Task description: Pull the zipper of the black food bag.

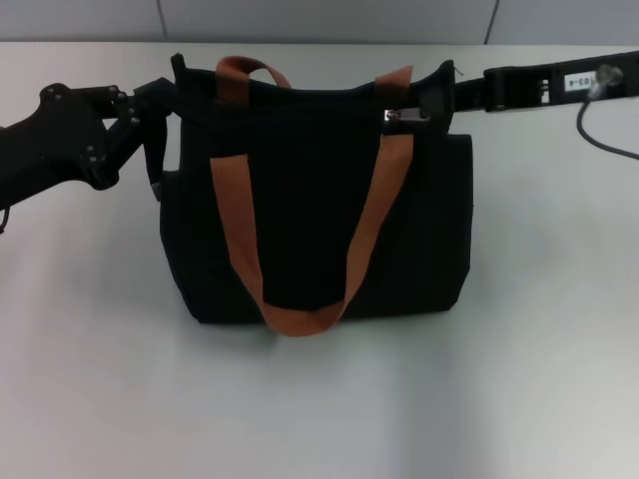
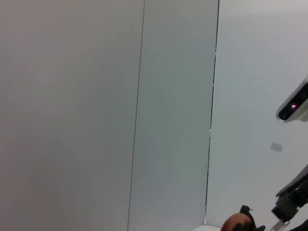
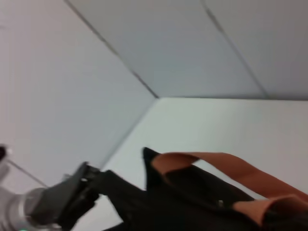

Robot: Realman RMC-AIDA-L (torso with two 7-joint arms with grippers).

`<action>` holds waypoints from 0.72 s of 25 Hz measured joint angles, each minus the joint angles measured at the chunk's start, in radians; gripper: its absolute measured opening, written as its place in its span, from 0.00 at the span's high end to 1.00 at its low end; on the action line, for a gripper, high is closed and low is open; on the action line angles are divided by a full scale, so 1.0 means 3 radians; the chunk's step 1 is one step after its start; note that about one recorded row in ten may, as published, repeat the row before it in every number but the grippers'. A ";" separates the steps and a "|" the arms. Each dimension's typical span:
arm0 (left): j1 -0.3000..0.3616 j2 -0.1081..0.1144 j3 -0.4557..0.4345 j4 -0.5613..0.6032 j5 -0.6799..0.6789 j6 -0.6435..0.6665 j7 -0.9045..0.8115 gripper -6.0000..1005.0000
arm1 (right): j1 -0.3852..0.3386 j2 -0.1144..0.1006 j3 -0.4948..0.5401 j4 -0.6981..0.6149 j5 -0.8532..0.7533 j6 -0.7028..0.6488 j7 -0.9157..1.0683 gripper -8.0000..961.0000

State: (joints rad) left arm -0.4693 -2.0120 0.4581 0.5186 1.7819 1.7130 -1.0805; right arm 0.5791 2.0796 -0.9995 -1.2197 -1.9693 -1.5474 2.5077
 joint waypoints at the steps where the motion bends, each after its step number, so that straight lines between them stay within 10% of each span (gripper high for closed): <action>1: 0.0000 -0.0002 0.0000 0.0000 0.0000 0.0000 0.0000 0.87 | -0.0006 -0.0004 0.0094 0.0124 0.0107 -0.0061 -0.0175 0.99; 18: 0.0000 -0.0012 0.0031 -0.0009 0.0019 0.0002 -0.0094 0.86 | -0.0336 -0.0076 0.0926 0.1359 0.1287 -0.0901 -0.2476 0.49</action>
State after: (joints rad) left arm -0.4693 -2.0156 0.4673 0.5158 1.7877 1.7136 -1.1088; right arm 0.4783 2.0568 -0.7217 -0.8121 -1.5833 -1.8176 1.7651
